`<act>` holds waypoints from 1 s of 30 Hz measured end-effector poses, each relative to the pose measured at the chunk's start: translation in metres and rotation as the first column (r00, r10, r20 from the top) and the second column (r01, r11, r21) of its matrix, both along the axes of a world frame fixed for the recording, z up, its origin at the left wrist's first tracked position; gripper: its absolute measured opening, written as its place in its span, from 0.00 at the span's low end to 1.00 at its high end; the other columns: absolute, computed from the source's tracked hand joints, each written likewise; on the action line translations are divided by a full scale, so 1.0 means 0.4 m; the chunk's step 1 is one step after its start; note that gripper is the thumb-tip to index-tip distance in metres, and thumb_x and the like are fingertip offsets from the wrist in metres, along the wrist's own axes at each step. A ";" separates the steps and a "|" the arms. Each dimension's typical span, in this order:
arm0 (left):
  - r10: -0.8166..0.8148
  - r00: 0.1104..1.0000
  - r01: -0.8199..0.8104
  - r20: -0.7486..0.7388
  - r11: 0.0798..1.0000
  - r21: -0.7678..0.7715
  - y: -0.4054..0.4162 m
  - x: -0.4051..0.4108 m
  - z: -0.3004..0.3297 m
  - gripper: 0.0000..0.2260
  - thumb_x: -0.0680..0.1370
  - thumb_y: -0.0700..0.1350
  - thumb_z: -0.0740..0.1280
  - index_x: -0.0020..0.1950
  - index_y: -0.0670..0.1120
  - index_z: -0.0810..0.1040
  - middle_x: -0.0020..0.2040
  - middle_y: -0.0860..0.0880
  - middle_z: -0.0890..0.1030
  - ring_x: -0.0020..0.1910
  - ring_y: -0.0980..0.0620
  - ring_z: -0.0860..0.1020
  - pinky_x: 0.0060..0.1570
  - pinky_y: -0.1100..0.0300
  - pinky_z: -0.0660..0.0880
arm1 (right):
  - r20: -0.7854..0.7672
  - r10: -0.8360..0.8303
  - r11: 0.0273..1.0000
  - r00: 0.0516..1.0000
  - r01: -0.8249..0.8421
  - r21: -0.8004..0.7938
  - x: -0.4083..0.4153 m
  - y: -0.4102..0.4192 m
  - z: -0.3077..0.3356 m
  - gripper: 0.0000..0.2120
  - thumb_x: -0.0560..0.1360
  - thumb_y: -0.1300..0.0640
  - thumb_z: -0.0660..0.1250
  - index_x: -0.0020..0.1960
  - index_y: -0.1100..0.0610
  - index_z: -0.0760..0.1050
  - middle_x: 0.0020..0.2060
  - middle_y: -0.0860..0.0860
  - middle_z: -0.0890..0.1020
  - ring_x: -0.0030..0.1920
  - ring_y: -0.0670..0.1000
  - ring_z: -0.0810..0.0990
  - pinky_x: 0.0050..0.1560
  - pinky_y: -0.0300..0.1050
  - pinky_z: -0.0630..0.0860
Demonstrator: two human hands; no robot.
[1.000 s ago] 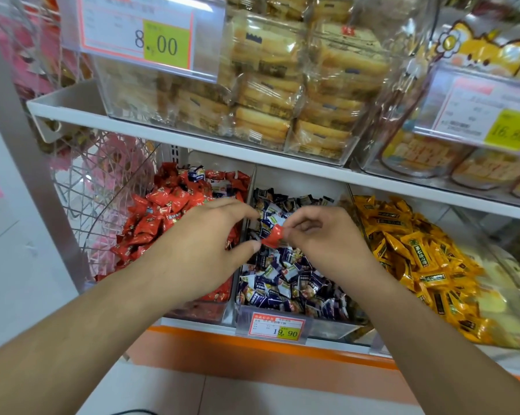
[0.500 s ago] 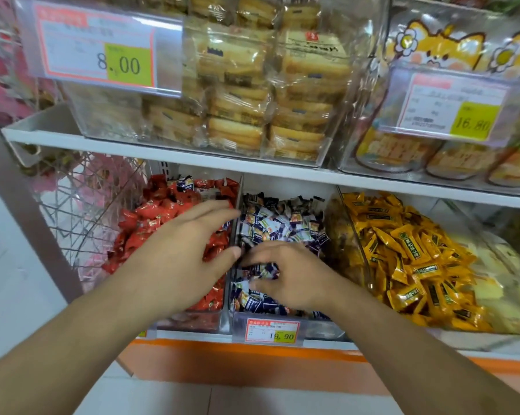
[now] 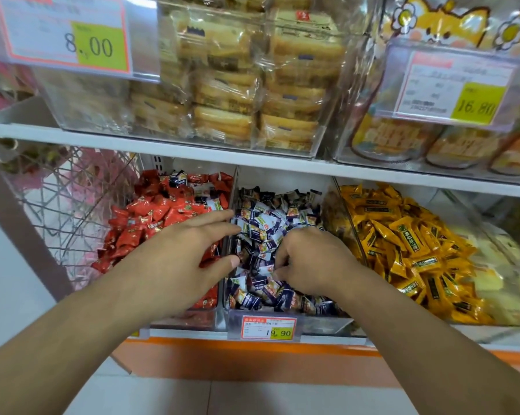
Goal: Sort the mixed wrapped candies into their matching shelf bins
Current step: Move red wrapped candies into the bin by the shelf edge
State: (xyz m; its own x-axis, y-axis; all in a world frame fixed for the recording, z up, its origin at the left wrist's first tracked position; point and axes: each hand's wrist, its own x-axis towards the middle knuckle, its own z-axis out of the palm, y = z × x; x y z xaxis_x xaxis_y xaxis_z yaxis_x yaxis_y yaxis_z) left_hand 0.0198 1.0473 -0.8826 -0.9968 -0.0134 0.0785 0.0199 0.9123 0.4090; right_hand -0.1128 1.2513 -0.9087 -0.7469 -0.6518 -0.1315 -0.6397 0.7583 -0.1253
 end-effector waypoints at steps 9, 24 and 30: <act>0.010 1.000 -0.011 -0.024 1.000 -0.004 0.006 -0.001 0.000 0.25 0.80 0.61 0.64 0.77 0.62 0.67 0.79 0.68 0.57 0.77 0.65 0.60 0.77 0.62 0.58 | 0.222 0.232 0.954 0.947 -0.177 -0.242 0.032 -0.039 -0.056 0.10 0.77 0.52 0.76 0.58 0.48 0.85 0.57 0.43 0.83 0.59 0.48 0.80 0.63 0.53 0.78; 0.015 1.000 -0.015 -0.023 1.000 -0.006 0.010 -0.001 0.005 0.24 0.81 0.60 0.64 0.77 0.62 0.67 0.79 0.68 0.56 0.77 0.64 0.60 0.74 0.65 0.56 | -0.085 0.089 0.982 0.992 -0.101 -0.161 0.008 -0.022 -0.036 0.11 0.78 0.53 0.74 0.61 0.49 0.84 0.60 0.48 0.79 0.64 0.53 0.74 0.65 0.53 0.75; 0.012 0.999 -0.012 -0.038 1.000 -0.008 0.010 0.000 -0.001 0.23 0.80 0.59 0.65 0.76 0.62 0.69 0.79 0.68 0.58 0.76 0.65 0.61 0.72 0.68 0.56 | 0.276 0.193 0.939 0.942 -0.096 -0.329 0.029 -0.050 -0.061 0.16 0.78 0.60 0.74 0.63 0.47 0.83 0.61 0.42 0.82 0.63 0.48 0.79 0.68 0.49 0.75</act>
